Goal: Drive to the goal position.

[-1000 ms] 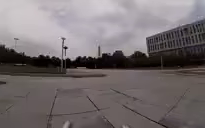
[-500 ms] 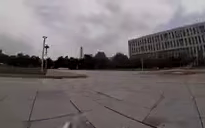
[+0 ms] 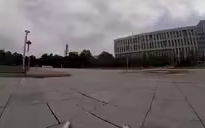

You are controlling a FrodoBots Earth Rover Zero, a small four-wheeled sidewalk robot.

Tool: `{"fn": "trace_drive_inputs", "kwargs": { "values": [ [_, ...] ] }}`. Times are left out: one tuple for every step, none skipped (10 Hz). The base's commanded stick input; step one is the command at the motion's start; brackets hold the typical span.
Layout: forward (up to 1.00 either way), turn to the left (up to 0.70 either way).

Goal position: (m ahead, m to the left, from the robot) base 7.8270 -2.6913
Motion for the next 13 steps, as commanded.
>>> {"fn": "trace_drive_inputs", "kwargs": {
  "values": [
    [0.7,0.0],
    [0.7,-0.14],
    [0.7,-0.19],
    [0.7,-0.08],
    [0.7,0.0],
    [0.7,-0.06],
    [0.7,-0.21],
    [0.7,-0.29],
    [0.7,-0.29],
    [0.7,-0.29],
    [0.7,-0.29],
    [0.7,-0.29],
    [0.7,-0.07]
  ]
}}
